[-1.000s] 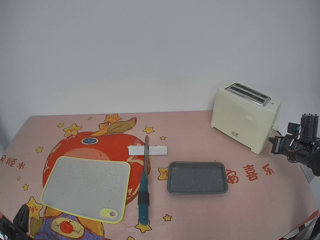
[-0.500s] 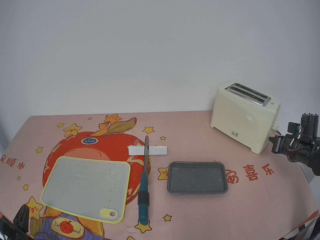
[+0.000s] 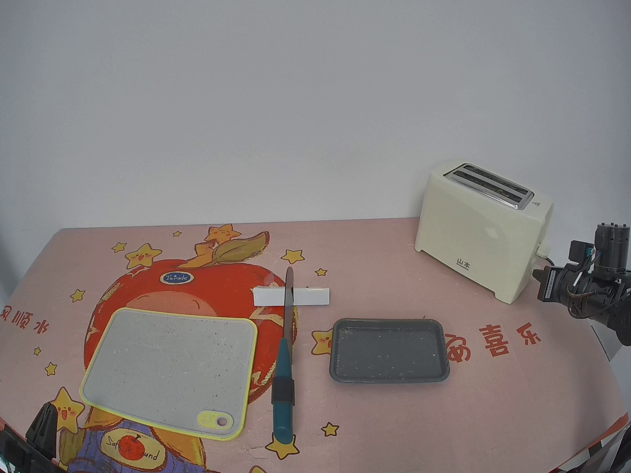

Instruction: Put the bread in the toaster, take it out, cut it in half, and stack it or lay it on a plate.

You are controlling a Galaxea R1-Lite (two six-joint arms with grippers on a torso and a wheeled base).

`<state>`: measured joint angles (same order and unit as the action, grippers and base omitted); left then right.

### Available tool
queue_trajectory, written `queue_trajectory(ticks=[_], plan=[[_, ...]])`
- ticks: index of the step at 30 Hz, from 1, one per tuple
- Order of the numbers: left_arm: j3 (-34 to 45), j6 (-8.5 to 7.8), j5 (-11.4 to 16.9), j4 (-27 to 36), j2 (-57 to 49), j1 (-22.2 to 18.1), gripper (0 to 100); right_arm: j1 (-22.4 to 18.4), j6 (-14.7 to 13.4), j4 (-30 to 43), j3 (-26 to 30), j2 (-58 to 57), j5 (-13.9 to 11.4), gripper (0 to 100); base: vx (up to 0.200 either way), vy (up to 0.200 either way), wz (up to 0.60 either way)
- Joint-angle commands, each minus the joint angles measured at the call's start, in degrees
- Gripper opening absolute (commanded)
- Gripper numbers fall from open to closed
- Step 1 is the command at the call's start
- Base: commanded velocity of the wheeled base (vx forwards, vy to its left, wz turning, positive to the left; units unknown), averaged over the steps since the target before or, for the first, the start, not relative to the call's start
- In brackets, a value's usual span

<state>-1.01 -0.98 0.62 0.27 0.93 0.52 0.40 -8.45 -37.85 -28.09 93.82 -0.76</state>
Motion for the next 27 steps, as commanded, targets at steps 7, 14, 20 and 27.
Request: queue_trajectory(ticks=[7,14,20,27], plan=[[0.9,0.01,0.0,0.0,0.0,0.0,0,0.1,0.0,0.1,0.0,0.2,0.0,0,0.0,0.0,0.0],[0.9,0.01,0.0,0.0,0.0,0.0,0,0.2,0.2,0.0,0.3,0.8,0.0,0,0.0,0.0,0.0],[0.9,0.01,0.1,0.0,0.0,0.0,0,0.3,0.2,0.1,0.4,0.8,0.0,0,0.0,0.0,0.0],[0.9,0.01,0.0,0.0,0.0,0.0,0,0.3,0.2,0.3,0.5,0.8,0.2,0,0.0,0.0,0.0]])
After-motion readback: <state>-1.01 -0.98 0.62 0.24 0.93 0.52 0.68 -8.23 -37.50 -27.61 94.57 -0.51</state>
